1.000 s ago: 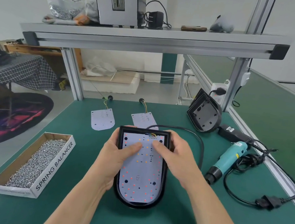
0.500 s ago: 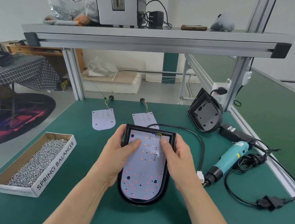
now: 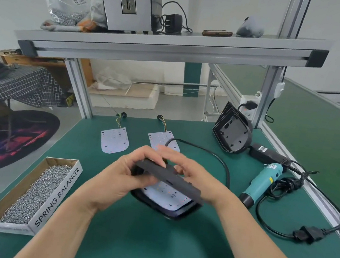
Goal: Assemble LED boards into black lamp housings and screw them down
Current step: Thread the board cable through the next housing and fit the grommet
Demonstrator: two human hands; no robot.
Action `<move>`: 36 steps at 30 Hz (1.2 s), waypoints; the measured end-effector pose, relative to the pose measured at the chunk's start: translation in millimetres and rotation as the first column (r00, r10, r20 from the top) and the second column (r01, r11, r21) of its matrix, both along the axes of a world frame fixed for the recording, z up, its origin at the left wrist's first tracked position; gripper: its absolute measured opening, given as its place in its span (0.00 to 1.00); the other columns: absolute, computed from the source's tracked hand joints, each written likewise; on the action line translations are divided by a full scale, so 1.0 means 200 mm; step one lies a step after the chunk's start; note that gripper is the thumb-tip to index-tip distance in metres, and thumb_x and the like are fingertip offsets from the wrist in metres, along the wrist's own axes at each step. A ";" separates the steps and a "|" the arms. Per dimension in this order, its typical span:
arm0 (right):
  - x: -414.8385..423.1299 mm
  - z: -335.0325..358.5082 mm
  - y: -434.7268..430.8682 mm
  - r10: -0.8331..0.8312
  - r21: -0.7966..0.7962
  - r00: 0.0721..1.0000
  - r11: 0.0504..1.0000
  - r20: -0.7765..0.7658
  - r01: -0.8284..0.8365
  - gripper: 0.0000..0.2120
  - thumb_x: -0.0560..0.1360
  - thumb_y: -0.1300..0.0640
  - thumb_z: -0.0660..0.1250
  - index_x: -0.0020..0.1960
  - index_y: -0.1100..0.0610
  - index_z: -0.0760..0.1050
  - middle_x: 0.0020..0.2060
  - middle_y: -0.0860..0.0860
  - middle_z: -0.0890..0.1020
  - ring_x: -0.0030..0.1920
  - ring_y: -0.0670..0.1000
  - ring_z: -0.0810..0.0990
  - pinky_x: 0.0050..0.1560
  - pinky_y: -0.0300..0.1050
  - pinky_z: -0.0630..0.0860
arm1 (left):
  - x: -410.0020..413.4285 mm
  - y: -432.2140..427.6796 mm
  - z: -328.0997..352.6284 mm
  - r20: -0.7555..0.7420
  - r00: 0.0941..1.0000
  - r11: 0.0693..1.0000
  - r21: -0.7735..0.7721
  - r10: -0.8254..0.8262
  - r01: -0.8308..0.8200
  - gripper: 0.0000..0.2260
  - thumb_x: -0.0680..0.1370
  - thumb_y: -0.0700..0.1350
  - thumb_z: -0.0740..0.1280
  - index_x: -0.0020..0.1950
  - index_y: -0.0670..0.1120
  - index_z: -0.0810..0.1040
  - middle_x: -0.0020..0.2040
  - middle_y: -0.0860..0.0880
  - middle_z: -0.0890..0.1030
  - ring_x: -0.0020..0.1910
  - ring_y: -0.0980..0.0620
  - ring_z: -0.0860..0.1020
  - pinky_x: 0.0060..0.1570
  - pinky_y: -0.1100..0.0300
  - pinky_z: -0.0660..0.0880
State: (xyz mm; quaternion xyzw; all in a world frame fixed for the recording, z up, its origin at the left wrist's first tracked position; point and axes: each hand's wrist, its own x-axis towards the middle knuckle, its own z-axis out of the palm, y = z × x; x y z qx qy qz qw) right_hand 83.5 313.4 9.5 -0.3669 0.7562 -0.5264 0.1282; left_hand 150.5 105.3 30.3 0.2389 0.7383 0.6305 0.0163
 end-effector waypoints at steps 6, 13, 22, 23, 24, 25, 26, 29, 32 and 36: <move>-0.06 0.07 0.00 -0.217 0.013 0.967 0.975 -0.131 0.221 0.06 0.75 0.66 0.72 0.50 0.58 0.80 0.40 0.50 0.80 0.35 0.45 0.72 0.40 0.41 0.70 | 0.02 -0.13 0.00 0.081 0.996 0.999 -0.045 0.025 -0.021 0.15 0.71 0.54 0.78 0.52 0.51 0.80 0.50 0.42 0.81 0.48 0.51 0.78 0.53 0.62 0.76; -0.02 0.25 0.07 0.004 0.316 0.910 0.938 -0.414 0.140 0.08 0.82 0.59 0.65 0.53 0.56 0.83 0.39 0.45 0.74 0.40 0.42 0.72 0.44 0.34 0.67 | 0.05 -0.28 -0.19 0.189 0.968 0.951 0.229 0.165 -0.207 0.30 0.72 0.15 0.55 0.46 0.48 0.81 0.62 0.39 0.81 0.70 0.44 0.75 0.61 0.56 0.78; 0.07 0.31 -0.04 0.055 0.366 0.885 0.921 -0.462 0.134 0.15 0.82 0.55 0.65 0.38 0.59 0.70 0.32 0.49 0.73 0.35 0.49 0.67 0.38 0.41 0.65 | 0.14 -0.33 -0.07 0.175 0.927 0.941 -0.128 0.333 -0.314 0.36 0.65 0.16 0.50 0.49 0.49 0.86 0.63 0.53 0.82 0.69 0.56 0.75 0.66 0.58 0.69; 0.08 0.32 -0.07 0.070 0.375 0.883 0.919 -0.464 0.124 0.15 0.82 0.55 0.65 0.38 0.59 0.71 0.32 0.48 0.72 0.35 0.49 0.67 0.38 0.41 0.64 | 0.14 -0.33 -0.03 0.135 0.922 0.924 -0.178 0.362 -0.337 0.37 0.66 0.17 0.51 0.53 0.51 0.85 0.63 0.55 0.82 0.69 0.59 0.75 0.67 0.59 0.67; 0.09 0.33 -0.09 0.087 0.389 0.877 0.914 -0.472 0.119 0.14 0.82 0.55 0.65 0.39 0.60 0.72 0.33 0.48 0.72 0.35 0.48 0.67 0.38 0.41 0.63 | 0.14 -0.30 0.01 0.087 0.924 0.914 -0.209 0.371 -0.347 0.37 0.69 0.19 0.53 0.58 0.54 0.84 0.64 0.57 0.82 0.69 0.61 0.74 0.68 0.61 0.66; 0.09 0.35 -0.12 0.106 0.407 0.868 0.906 -0.485 0.117 0.13 0.82 0.55 0.65 0.40 0.61 0.74 0.34 0.48 0.72 0.36 0.47 0.67 0.39 0.41 0.62 | 0.14 -0.25 0.05 0.046 0.933 0.912 -0.231 0.358 -0.339 0.34 0.73 0.23 0.56 0.63 0.56 0.80 0.64 0.58 0.81 0.68 0.63 0.74 0.67 0.62 0.66; 0.10 0.36 -0.15 0.121 0.422 0.857 0.899 -0.502 0.119 0.12 0.82 0.55 0.65 0.43 0.62 0.76 0.36 0.49 0.73 0.37 0.46 0.68 0.41 0.41 0.61 | 0.14 -0.19 0.08 0.005 0.943 0.910 -0.264 0.332 -0.319 0.29 0.77 0.29 0.61 0.68 0.59 0.76 0.64 0.59 0.81 0.67 0.64 0.74 0.66 0.64 0.67; 0.10 0.39 -0.22 0.147 0.442 0.831 0.888 -0.536 0.128 0.10 0.83 0.57 0.62 0.53 0.61 0.79 0.45 0.53 0.76 0.46 0.52 0.75 0.49 0.46 0.69 | 0.09 -0.02 0.09 -0.176 0.935 0.839 -0.414 0.307 -0.354 0.14 0.82 0.41 0.64 0.59 0.61 0.74 0.52 0.64 0.81 0.52 0.68 0.76 0.52 0.73 0.68; 0.09 0.41 -0.24 0.179 0.482 0.772 0.857 -0.610 0.182 0.12 0.85 0.58 0.56 0.55 0.62 0.78 0.48 0.55 0.75 0.49 0.57 0.76 0.53 0.53 0.71 | 0.05 0.01 0.07 -0.202 0.892 0.782 -0.430 0.404 -0.451 0.07 0.84 0.44 0.60 0.46 0.47 0.73 0.39 0.50 0.76 0.34 0.57 0.69 0.37 0.64 0.67; 0.08 0.40 -0.21 0.211 0.446 0.691 0.877 -0.691 0.177 0.13 0.85 0.57 0.57 0.52 0.62 0.78 0.46 0.54 0.75 0.50 0.56 0.75 0.54 0.53 0.71 | 0.05 -0.01 0.06 -0.125 0.898 0.756 -0.497 0.423 -0.425 0.11 0.84 0.47 0.57 0.46 0.43 0.68 0.42 0.45 0.73 0.36 0.57 0.67 0.39 0.62 0.67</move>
